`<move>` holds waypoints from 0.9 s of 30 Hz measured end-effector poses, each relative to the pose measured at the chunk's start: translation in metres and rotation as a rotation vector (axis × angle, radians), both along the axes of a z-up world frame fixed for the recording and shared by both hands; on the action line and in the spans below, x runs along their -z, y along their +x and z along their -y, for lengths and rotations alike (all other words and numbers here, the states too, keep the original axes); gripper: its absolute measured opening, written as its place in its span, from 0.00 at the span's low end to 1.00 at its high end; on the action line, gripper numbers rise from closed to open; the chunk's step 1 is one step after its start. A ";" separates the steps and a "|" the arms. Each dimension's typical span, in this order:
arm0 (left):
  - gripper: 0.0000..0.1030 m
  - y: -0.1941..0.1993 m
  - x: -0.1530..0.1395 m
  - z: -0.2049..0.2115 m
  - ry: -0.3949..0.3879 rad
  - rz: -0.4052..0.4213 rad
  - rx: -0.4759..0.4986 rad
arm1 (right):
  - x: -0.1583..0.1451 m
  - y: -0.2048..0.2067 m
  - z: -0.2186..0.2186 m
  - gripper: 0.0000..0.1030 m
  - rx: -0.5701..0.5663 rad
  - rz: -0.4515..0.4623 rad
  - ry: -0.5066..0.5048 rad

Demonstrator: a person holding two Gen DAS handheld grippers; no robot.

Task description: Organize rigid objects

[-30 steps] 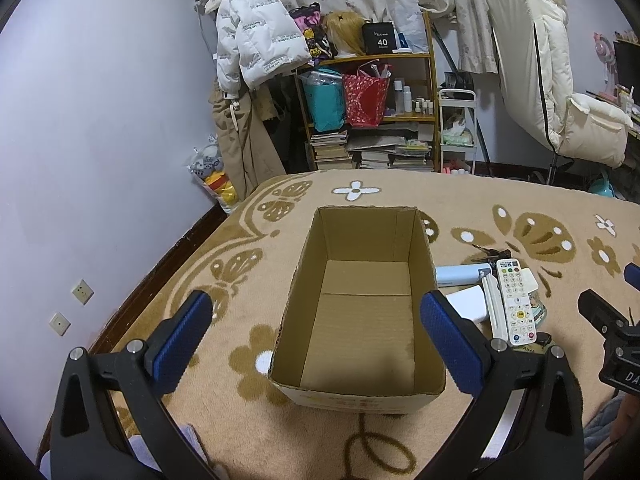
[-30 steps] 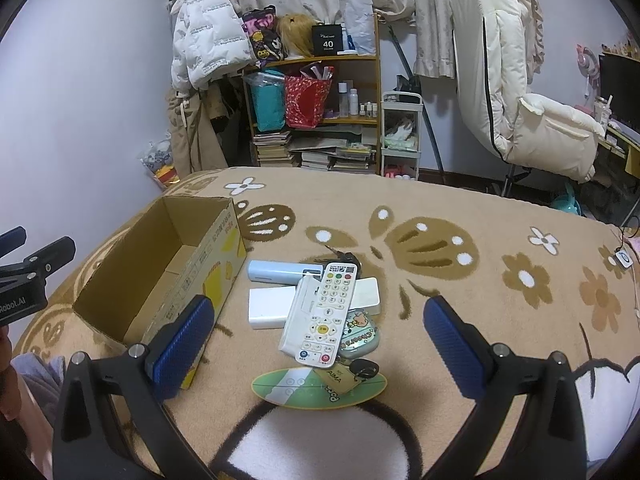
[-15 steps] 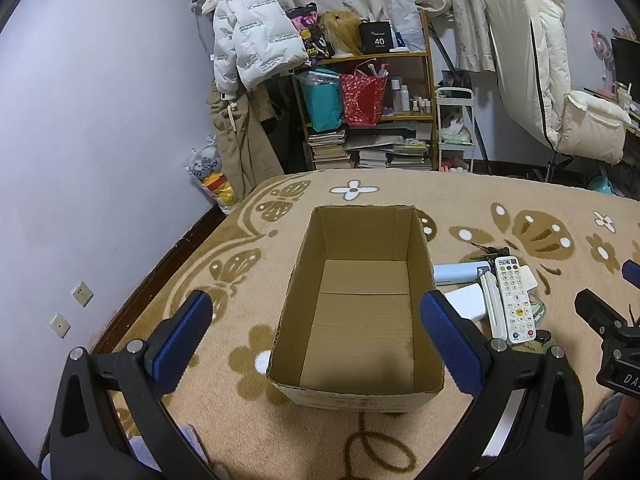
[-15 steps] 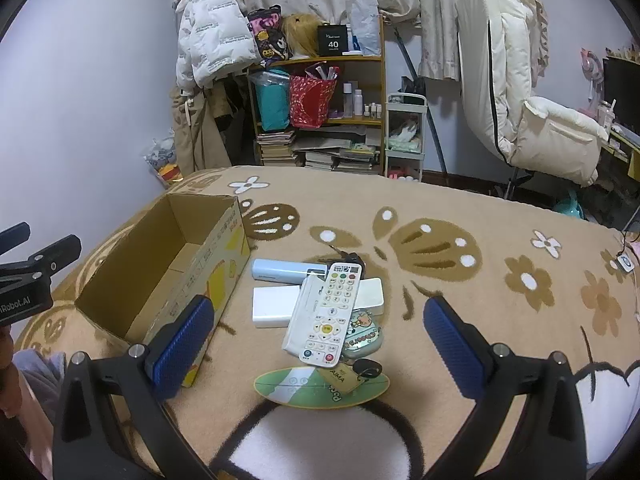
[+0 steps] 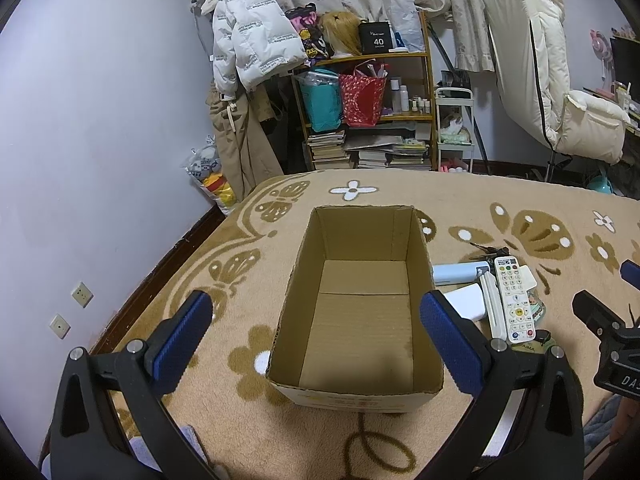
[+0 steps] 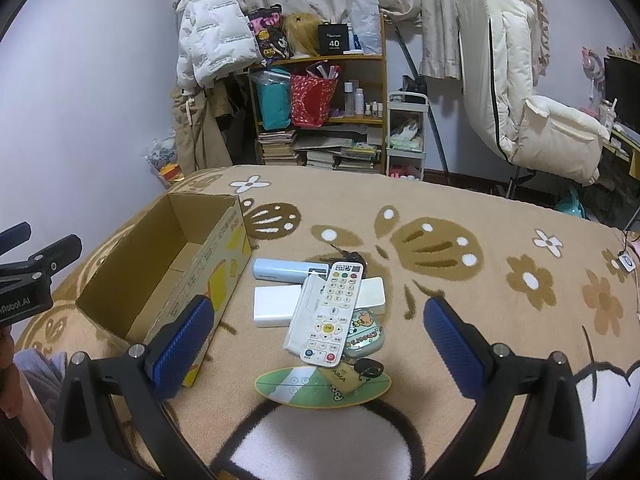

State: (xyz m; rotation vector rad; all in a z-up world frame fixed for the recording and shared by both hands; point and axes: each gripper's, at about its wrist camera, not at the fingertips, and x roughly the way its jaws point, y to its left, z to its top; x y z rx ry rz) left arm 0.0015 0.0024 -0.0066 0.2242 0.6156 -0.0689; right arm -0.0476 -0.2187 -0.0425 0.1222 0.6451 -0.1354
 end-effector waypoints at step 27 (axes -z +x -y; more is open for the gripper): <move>1.00 -0.003 0.001 0.001 0.002 0.002 0.006 | 0.003 0.000 -0.002 1.00 0.003 0.001 0.001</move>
